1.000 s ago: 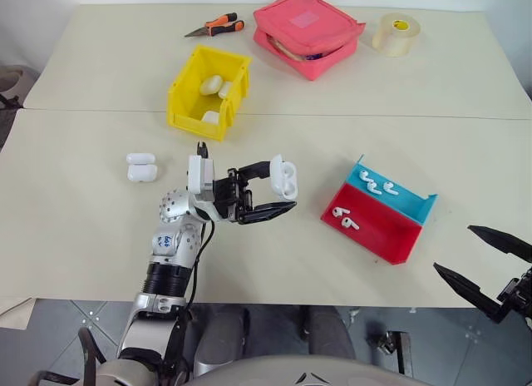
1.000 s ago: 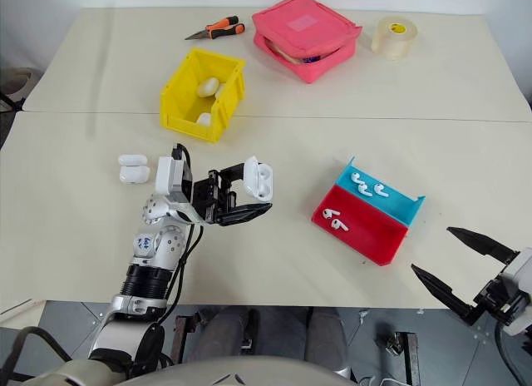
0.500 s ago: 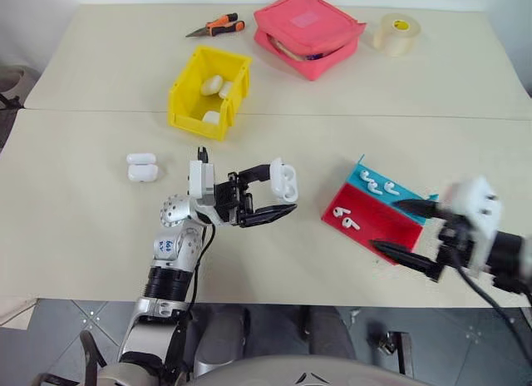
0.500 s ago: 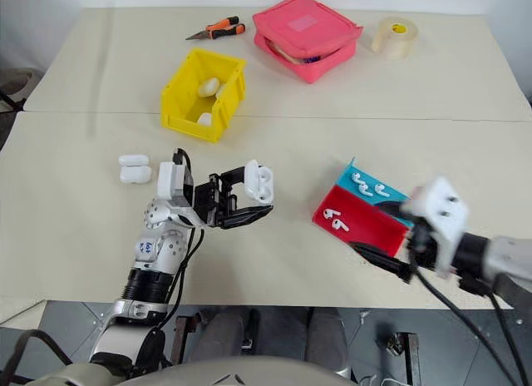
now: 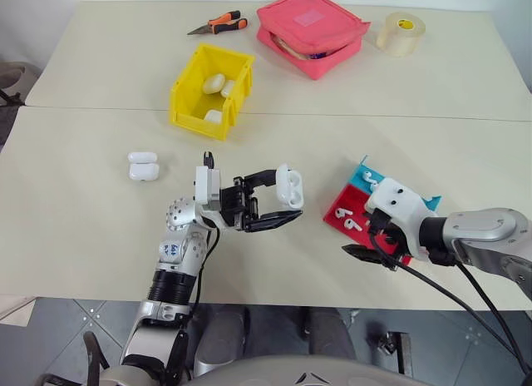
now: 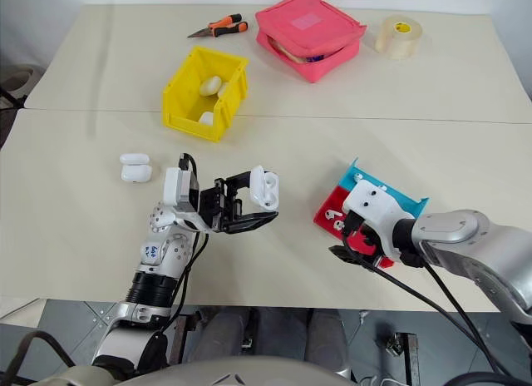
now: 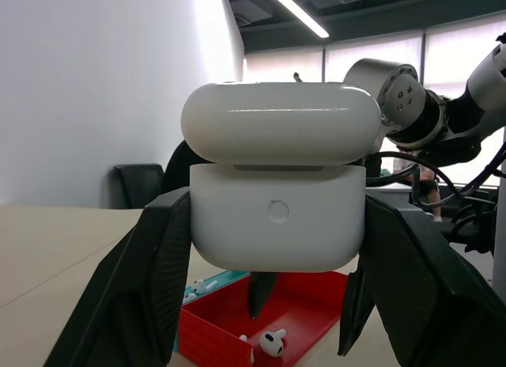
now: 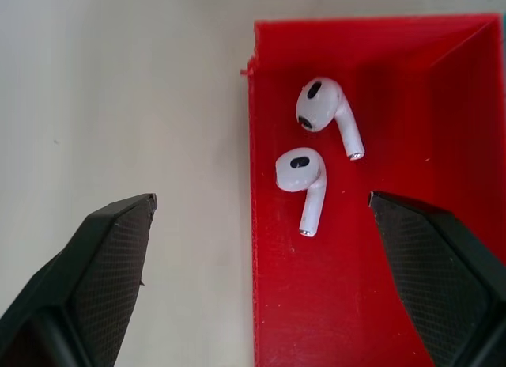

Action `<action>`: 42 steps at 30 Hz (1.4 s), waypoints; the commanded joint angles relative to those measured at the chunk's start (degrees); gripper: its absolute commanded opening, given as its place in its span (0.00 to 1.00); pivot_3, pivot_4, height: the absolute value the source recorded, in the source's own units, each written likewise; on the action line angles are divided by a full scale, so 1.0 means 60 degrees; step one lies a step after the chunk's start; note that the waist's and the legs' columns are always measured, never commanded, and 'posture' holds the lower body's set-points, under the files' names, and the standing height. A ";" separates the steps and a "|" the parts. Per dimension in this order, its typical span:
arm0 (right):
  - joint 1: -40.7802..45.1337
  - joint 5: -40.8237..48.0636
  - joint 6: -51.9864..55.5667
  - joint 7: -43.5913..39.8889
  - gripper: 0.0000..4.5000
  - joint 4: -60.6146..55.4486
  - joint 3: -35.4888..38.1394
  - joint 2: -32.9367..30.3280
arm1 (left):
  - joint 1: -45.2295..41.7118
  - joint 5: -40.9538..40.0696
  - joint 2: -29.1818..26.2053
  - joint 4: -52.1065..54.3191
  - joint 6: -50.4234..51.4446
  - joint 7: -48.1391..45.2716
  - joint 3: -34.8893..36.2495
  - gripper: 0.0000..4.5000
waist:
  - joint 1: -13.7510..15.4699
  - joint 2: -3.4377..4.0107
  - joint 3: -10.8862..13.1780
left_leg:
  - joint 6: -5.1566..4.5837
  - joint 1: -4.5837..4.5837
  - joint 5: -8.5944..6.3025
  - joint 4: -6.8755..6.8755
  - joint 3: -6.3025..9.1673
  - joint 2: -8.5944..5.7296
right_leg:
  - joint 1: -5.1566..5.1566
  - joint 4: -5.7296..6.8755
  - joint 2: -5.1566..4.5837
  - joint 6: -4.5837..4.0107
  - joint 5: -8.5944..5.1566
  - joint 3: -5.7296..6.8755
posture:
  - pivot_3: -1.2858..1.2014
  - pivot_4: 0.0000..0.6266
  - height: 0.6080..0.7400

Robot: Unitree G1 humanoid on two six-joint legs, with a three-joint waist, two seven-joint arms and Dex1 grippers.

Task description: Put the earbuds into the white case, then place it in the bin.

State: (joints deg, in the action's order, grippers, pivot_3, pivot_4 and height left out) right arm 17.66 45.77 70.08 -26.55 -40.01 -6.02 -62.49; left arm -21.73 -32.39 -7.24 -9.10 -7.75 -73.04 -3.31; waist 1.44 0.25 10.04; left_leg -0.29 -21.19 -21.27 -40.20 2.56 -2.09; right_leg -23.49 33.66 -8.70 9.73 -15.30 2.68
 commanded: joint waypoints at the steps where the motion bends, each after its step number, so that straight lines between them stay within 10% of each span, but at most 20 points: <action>1: 0.0335 -0.0384 0.0204 -0.0043 0.78 -0.0017 -0.0271 0.0132 | 0.0120 -0.0028 0.0040 0.0419 -0.0178 0.0033 -0.0042 0.62 | 0.0009 0.0000 0.0000 | 0.0000 0.0000 0.0000 0.0000 0.0000 0.0000 | 0.0000 0.0000 0.0000 0.0000 0.0000 0.0000 | 0.52 0.24 1.00; 7: 0.0733 -0.1035 0.0321 -0.0296 0.33 0.0109 -0.1031 0.0096 | 0.0089 -0.0025 0.0058 0.0342 -0.0250 0.0033 -0.0054 0.62 | -0.0002 0.0000 0.0000 | 0.0000 -0.0001 0.0000 0.0000 -0.0002 -0.0001 | 0.0000 0.0000 0.0000 0.0000 0.0000 0.0000 | 0.52 0.24 1.00; 42: 0.1702 -0.1837 0.2053 -0.0663 0.33 0.0190 -0.1535 0.1616 | -0.0003 -0.0007 0.0146 0.0225 -0.0384 0.0109 -0.0005 0.62 | -0.0046 -0.0007 -0.0006 | 0.0010 0.0013 0.0005 0.0001 0.0001 0.0011 | 0.0000 0.0012 0.0010 0.0000 0.0000 0.0000 | 0.52 0.24 1.00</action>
State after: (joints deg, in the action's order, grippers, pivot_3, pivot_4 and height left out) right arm 28.23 34.20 81.46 -30.48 -38.13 -14.49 -53.83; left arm -21.45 -32.38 -6.68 -9.23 -8.94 -72.62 -3.33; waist 1.17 0.20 10.00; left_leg -0.23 -21.10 -21.24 -40.20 2.57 -2.02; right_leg -23.49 33.74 -8.64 9.73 -15.30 2.68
